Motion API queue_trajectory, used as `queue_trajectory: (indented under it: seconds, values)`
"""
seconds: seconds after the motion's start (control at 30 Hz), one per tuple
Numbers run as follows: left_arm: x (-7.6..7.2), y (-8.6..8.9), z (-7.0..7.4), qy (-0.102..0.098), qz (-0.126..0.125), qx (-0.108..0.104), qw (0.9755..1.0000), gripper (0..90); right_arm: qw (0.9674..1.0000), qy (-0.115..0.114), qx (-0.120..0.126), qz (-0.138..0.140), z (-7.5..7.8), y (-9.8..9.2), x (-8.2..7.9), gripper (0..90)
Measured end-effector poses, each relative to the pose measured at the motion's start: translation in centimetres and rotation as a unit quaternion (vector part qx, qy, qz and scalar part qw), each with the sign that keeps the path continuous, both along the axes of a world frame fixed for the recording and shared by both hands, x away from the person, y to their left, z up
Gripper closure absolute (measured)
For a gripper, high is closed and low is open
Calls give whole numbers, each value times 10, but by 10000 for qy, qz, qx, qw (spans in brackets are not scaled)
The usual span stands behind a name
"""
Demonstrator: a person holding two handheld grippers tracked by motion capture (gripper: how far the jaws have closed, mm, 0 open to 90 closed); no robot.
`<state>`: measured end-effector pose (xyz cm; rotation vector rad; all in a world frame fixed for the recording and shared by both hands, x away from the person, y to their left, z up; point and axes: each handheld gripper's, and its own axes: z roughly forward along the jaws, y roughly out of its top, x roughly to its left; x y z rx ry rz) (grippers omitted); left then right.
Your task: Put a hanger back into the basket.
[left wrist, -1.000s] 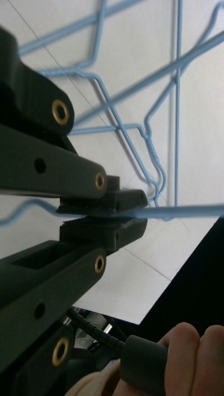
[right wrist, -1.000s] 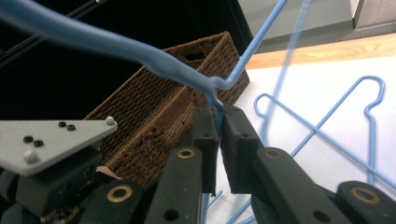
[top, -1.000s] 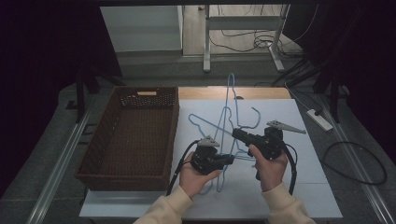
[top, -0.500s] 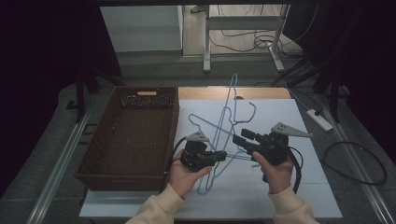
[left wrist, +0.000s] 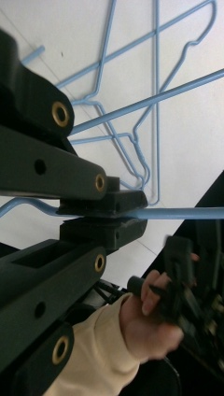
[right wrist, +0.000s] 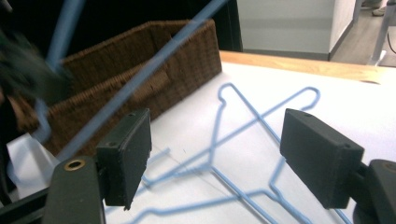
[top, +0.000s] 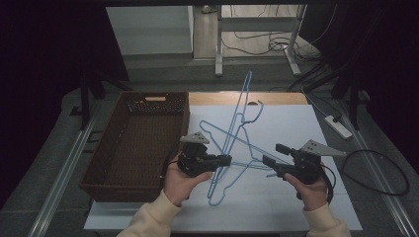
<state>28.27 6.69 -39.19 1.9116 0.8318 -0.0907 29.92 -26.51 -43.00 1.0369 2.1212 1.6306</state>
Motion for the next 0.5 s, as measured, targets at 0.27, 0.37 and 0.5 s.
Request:
queue_trajectory:
  seconds: [0.27, 0.37, 0.5]
  values:
    - [3, 31, 22, -95, -69, 41, 9999, 868, 9994, 144, -276, -167, -16, -11, 5, 247]
    - [4, 39, 25, -133, -57, 23, 9999, 868, 9988, 125, -425, -196, -20, -13, 5, 245]
    - [5, 60, 30, -258, 12, 68, 9996, 868, 9979, 86, -601, -220, -25, -14, 5, 244]
